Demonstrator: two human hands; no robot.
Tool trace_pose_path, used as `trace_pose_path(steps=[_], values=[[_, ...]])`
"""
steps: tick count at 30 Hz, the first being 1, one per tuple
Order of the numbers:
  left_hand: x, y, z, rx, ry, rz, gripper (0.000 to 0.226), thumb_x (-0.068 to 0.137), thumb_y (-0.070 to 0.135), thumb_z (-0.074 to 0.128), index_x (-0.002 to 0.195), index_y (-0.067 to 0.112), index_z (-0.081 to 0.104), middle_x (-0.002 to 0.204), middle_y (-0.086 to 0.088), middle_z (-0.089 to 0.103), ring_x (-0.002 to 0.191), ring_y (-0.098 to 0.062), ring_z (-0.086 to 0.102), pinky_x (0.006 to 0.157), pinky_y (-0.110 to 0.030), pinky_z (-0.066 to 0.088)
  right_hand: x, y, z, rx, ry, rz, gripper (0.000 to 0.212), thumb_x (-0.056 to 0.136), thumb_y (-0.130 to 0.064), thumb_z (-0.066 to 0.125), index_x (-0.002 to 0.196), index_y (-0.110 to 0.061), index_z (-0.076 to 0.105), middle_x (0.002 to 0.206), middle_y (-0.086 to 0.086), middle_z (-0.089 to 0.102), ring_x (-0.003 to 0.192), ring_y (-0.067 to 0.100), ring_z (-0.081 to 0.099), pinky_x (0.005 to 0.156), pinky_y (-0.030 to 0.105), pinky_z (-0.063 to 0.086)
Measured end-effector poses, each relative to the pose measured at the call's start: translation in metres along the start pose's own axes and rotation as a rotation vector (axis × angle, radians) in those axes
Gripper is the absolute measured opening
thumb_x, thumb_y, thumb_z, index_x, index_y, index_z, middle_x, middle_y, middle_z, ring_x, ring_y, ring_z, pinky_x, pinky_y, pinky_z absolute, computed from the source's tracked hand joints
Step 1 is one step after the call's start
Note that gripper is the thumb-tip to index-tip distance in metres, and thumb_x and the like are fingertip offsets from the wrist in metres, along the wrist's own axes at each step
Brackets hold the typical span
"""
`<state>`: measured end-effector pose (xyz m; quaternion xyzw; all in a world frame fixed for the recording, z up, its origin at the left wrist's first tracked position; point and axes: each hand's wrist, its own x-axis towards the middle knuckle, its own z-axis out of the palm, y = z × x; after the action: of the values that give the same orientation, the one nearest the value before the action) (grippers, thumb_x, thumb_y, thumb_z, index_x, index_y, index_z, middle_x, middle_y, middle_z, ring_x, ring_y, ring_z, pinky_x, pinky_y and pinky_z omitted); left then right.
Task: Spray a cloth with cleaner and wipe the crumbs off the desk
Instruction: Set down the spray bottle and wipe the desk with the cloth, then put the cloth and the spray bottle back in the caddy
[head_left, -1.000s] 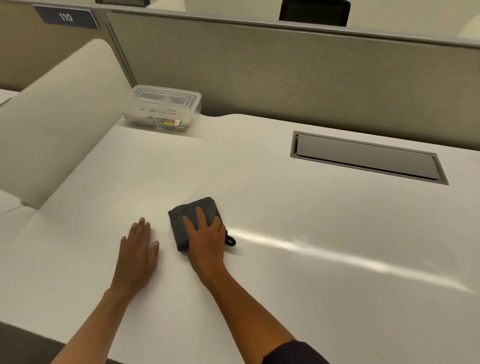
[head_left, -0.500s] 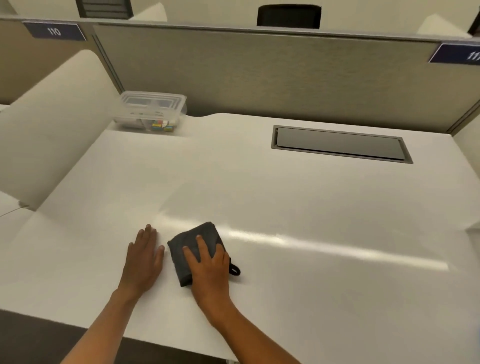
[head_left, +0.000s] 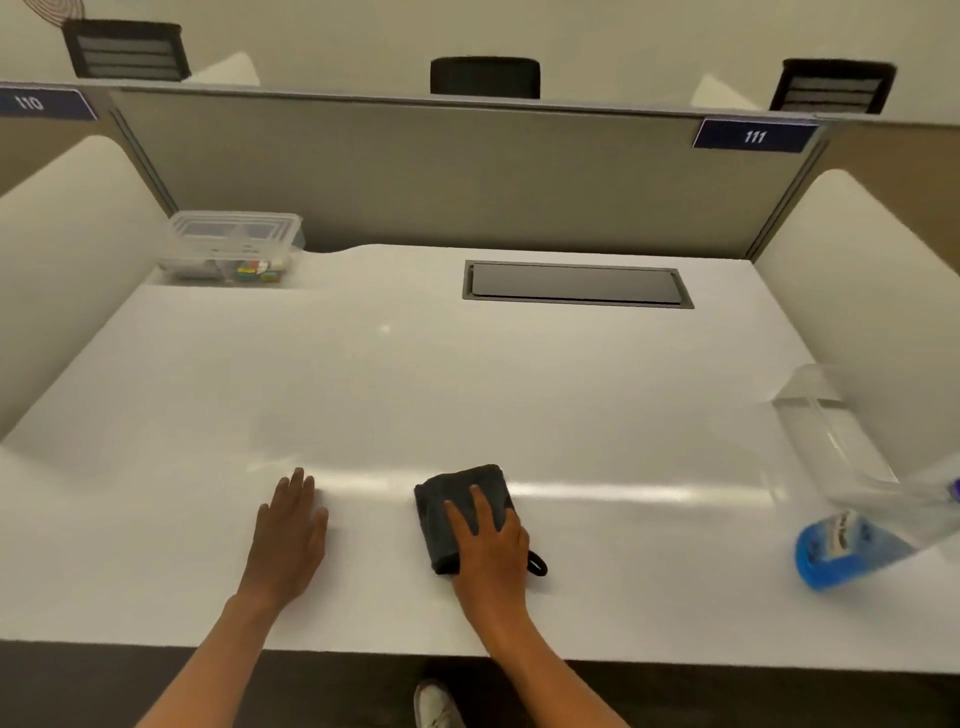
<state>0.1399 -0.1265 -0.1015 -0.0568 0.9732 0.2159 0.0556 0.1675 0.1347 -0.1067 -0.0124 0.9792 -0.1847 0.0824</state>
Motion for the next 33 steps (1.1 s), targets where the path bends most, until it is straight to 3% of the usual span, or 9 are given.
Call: trace_pose_path(steps=[8, 11, 15, 19, 22, 25, 28, 33], values=[[-0.013, 0.09, 0.015, -0.082, -0.027, 0.128, 0.055, 0.103, 0.029, 0.031, 0.153, 0.011, 0.016, 0.164, -0.003, 0.005, 0.151, -0.017, 0.0, 0.123, -0.041, 0.004, -0.008, 0.116, -0.073, 0.106, 0.193, 0.395, 0.063, 0.093, -0.023, 0.055, 0.148, -0.033, 0.026, 0.16, 0.002, 0.017, 0.124, 0.034, 0.04, 0.103, 0.045, 0.041], [-0.01, 0.121, 0.02, -0.14, -0.024, 0.198, 0.056, 0.102, 0.027, 0.034, 0.153, 0.012, 0.015, 0.164, -0.001, 0.004, 0.151, -0.014, -0.002, 0.123, -0.037, 0.002, -0.011, 0.141, -0.102, 0.442, 0.35, 0.44, 0.055, 0.095, -0.02, 0.053, 0.146, -0.026, 0.034, 0.153, 0.003, 0.031, 0.119, 0.037, 0.048, 0.101, 0.048, 0.045], [-0.001, 0.168, 0.026, -0.248, -0.049, 0.285, 0.056, 0.102, 0.03, 0.032, 0.153, 0.015, 0.013, 0.163, 0.004, 0.006, 0.147, -0.004, -0.003, 0.122, -0.032, 0.0, -0.018, 0.161, -0.142, 1.008, 0.462, 0.523, 0.048, 0.096, -0.028, 0.053, 0.143, -0.024, 0.04, 0.138, 0.004, 0.05, 0.125, 0.026, 0.05, 0.099, 0.033, 0.043], [0.012, 0.212, 0.03, -0.285, -0.091, 0.378, 0.056, 0.102, 0.033, 0.032, 0.153, 0.018, 0.013, 0.162, 0.008, 0.008, 0.144, 0.002, -0.003, 0.118, -0.024, -0.002, -0.027, 0.171, -0.171, 1.415, 0.474, 0.587, 0.047, 0.097, -0.035, 0.052, 0.142, -0.029, 0.042, 0.134, 0.001, 0.056, 0.114, 0.019, 0.056, 0.102, 0.04, 0.044], [0.023, 0.243, 0.031, -0.323, -0.127, 0.413, 0.056, 0.102, 0.035, 0.032, 0.153, 0.02, 0.014, 0.162, 0.009, 0.01, 0.142, 0.004, -0.002, 0.118, -0.023, -0.001, -0.032, 0.18, -0.193, 1.655, 0.535, 0.616, 0.042, 0.098, -0.033, 0.05, 0.135, -0.014, 0.049, 0.129, 0.014, 0.059, 0.115, 0.035, 0.057, 0.099, 0.053, 0.044], [0.037, 0.268, 0.032, -0.39, -0.156, 0.418, 0.055, 0.102, 0.037, 0.033, 0.153, 0.022, 0.017, 0.162, 0.009, 0.013, 0.144, 0.003, 0.003, 0.121, -0.026, 0.004, -0.035, 0.185, -0.217, 1.932, 0.548, 0.553, 0.035, 0.099, -0.028, 0.045, 0.129, -0.012, 0.055, 0.128, 0.017, 0.061, 0.11, 0.034, 0.061, 0.093, 0.055, 0.05], [0.051, 0.289, 0.032, -0.438, -0.199, 0.444, 0.054, 0.102, 0.039, 0.033, 0.153, 0.026, 0.019, 0.161, 0.011, 0.016, 0.147, -0.002, 0.007, 0.121, -0.028, 0.007, -0.036, 0.186, -0.239, 2.149, 0.566, 0.429, 0.035, 0.099, -0.031, 0.042, 0.11, -0.018, 0.073, 0.117, 0.008, 0.071, 0.103, 0.028, 0.069, 0.079, 0.046, 0.059], [0.072, 0.319, 0.039, -0.466, -0.261, 0.527, 0.054, 0.101, 0.042, 0.031, 0.152, 0.03, 0.02, 0.16, 0.015, 0.018, 0.142, 0.006, 0.006, 0.119, -0.025, 0.007, -0.031, 0.179, -0.276, 2.214, 0.584, 0.246, 0.036, 0.094, -0.034, 0.048, 0.108, -0.015, 0.074, 0.122, 0.012, 0.069, 0.106, 0.032, 0.068, 0.084, 0.049, 0.057]])
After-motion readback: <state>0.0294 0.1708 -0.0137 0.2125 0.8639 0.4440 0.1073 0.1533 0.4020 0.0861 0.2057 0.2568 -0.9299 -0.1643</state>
